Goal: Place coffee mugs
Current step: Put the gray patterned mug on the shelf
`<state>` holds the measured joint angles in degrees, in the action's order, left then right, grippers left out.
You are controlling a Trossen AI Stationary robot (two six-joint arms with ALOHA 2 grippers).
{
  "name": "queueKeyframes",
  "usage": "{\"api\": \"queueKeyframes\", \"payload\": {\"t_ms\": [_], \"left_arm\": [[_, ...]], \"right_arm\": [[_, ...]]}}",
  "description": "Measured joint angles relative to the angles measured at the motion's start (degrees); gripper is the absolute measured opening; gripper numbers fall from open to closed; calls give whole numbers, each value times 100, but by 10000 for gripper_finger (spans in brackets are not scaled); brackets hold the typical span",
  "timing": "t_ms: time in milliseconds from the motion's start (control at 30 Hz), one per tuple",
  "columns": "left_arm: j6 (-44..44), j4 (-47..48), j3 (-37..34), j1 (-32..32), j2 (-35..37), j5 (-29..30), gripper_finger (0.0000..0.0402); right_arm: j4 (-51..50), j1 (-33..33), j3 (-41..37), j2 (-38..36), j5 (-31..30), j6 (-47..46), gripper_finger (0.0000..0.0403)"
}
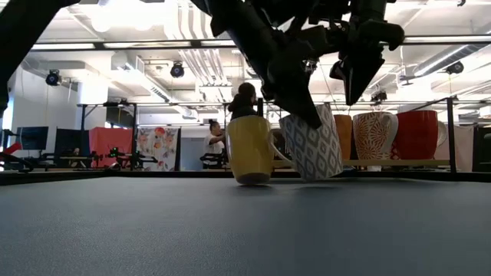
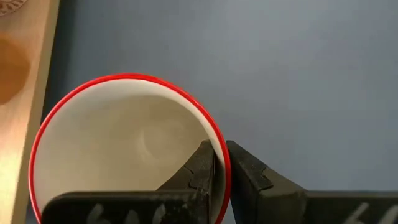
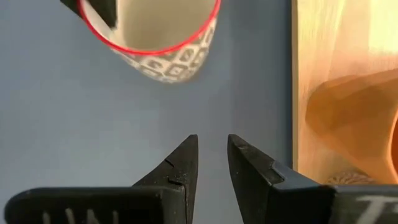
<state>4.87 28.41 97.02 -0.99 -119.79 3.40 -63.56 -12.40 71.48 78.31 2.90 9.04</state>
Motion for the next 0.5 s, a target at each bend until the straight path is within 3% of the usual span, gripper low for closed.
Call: {"api": "queueKeyframes", "payload": {"t_ms": [500], "left_arm": [[424,562,615,4,46,117,11]], "right_arm": [[-131,0,0,-904,-141,-141,76]]}}
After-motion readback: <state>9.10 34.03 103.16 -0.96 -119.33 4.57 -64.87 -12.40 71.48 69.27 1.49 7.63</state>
